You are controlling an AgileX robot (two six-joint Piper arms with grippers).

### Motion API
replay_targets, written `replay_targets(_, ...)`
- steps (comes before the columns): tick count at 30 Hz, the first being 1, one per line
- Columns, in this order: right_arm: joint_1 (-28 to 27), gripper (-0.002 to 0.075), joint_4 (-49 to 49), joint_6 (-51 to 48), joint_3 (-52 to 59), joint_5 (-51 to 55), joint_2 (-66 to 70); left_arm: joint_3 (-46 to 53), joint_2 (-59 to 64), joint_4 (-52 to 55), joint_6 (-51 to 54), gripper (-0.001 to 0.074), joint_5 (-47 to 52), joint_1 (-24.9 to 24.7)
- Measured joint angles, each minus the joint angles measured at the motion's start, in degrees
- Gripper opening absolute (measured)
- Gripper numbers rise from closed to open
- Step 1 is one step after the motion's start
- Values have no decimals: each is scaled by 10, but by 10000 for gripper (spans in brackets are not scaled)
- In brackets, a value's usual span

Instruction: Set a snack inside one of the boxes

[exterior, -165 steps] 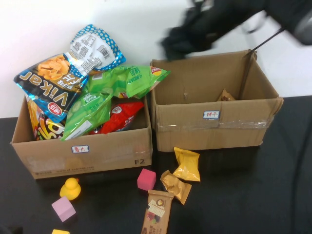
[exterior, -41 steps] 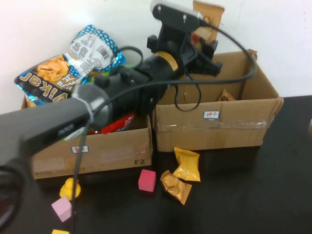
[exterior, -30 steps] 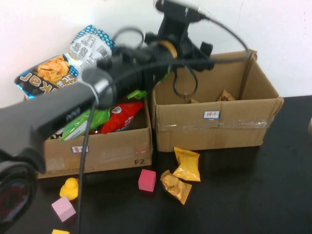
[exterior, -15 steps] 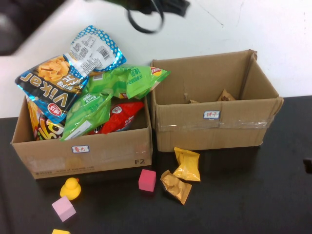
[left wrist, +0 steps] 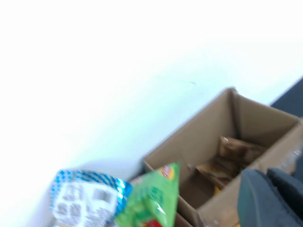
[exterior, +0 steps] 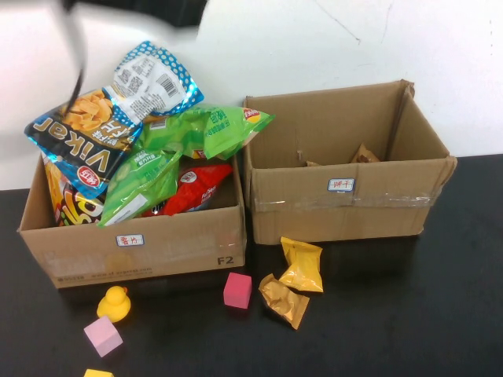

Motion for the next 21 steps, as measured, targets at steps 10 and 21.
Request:
replay_targets(10, 0, 0, 0, 0, 4, 104, -58, 379, -243, 14, -53, -1, -140, -34)
replay_targets(21, 0, 0, 0, 0, 4, 153, -43, 551, -357, 15, -56, -1, -232, -35)
